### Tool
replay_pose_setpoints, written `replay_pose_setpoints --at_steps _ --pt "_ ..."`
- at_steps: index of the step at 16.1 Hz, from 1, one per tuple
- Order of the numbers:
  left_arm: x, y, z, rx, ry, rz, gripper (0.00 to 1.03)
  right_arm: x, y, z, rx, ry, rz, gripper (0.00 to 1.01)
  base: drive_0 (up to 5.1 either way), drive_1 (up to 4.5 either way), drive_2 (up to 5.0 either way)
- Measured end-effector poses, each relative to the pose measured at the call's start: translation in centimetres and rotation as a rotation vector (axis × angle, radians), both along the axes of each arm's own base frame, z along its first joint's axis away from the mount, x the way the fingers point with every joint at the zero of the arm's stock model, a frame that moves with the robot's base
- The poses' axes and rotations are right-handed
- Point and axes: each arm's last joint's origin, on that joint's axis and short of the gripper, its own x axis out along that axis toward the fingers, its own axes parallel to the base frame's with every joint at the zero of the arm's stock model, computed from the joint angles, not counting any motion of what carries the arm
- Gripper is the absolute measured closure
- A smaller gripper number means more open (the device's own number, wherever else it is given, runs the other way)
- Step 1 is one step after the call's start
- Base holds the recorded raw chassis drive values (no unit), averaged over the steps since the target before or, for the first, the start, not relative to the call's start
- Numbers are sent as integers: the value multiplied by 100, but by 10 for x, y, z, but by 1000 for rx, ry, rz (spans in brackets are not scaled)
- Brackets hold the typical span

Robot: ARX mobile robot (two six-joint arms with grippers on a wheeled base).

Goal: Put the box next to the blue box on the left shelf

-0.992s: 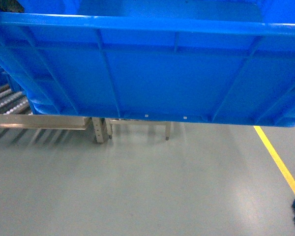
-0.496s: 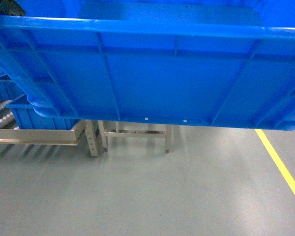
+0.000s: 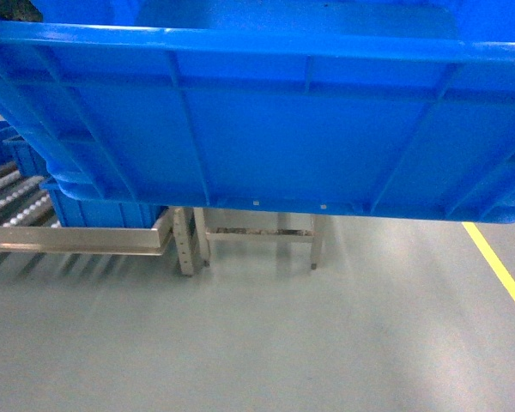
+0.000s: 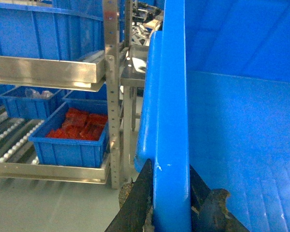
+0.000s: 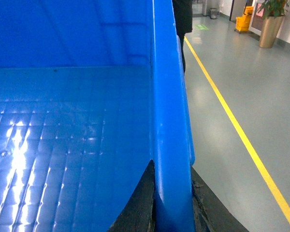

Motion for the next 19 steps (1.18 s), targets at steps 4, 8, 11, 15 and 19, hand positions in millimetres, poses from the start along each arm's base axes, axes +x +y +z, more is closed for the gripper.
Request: replay_pose_setpoints --at_steps 4,8,11,15,19 --pt "0 0 0 0 0 0 94 0 0 0 0 0 0 92 -515 230 230" --pt "0 0 0 -1 -1 0 94 0 0 0 0 1 0 92 -511 234 234" --pt "0 0 0 0 0 0 94 0 0 0 0 0 1 92 -511 234 234" --pt "0 0 0 -1 -3 0 94 0 0 0 1 -1 1 92 -505 240 240" --pt "0 0 0 0 0 0 94 0 0 0 0 0 0 92 -494 252 252"
